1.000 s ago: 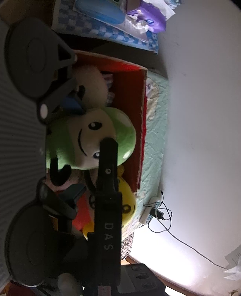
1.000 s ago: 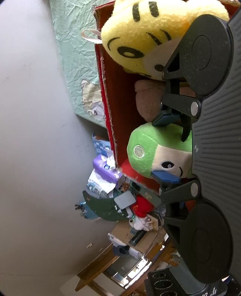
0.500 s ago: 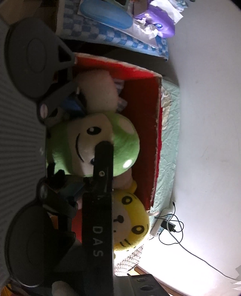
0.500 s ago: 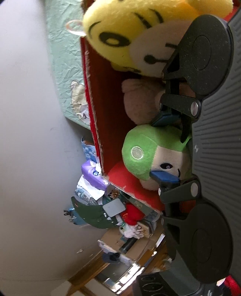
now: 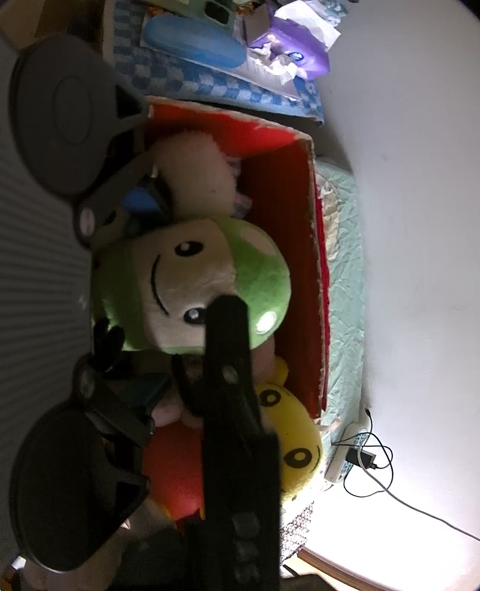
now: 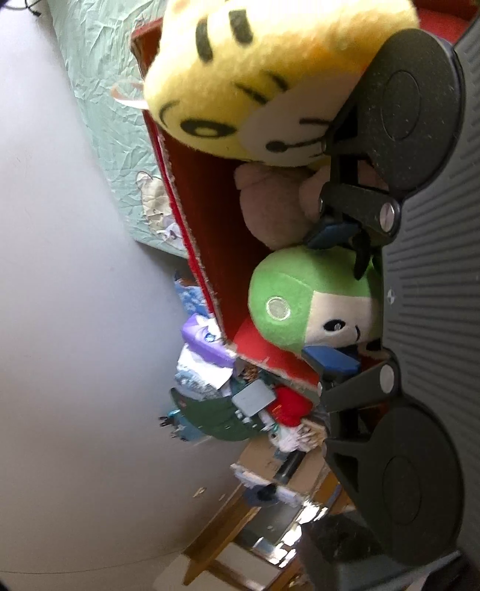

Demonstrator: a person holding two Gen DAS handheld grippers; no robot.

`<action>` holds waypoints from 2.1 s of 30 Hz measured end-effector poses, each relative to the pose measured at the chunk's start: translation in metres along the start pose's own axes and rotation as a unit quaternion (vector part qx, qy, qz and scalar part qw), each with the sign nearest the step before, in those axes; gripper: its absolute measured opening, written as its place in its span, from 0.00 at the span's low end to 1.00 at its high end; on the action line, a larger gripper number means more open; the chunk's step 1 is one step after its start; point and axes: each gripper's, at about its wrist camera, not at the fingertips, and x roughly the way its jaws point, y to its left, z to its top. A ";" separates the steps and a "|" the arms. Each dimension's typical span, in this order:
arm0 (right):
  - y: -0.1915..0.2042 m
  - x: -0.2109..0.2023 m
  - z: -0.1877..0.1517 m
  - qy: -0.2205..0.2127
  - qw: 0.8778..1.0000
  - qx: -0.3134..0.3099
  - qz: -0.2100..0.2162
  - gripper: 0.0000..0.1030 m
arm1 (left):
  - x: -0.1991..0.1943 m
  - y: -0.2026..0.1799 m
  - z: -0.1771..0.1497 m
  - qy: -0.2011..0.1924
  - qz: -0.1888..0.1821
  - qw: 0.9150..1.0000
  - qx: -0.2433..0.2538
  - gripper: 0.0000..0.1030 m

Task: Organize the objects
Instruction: 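Lower the green-and-white plush into the red box beside the tiger, then open the right gripper to release the green-and-white plush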

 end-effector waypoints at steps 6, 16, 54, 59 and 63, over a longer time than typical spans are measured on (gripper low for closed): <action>0.000 -0.005 -0.002 -0.003 1.000 -0.004 -0.017 0.37 | 0.000 -0.004 0.001 0.015 0.017 1.000 -0.001 0.83; -0.002 0.004 -0.008 0.004 0.999 -0.014 -0.034 0.30 | 0.004 -0.005 0.000 0.036 0.037 0.999 -0.005 0.83; -0.003 -0.029 -0.018 -0.032 0.996 -0.026 -0.080 0.36 | -0.002 -0.010 -0.002 0.053 0.054 0.997 -0.001 0.91; -0.001 -0.034 -0.020 -0.033 0.996 -0.021 -0.079 0.36 | -0.012 -0.012 -0.002 0.042 0.066 0.997 -0.002 0.91; 0.006 -0.039 -0.025 -0.035 0.995 -0.033 -0.086 0.36 | -0.017 -0.013 -0.003 0.040 0.073 0.997 -0.004 0.91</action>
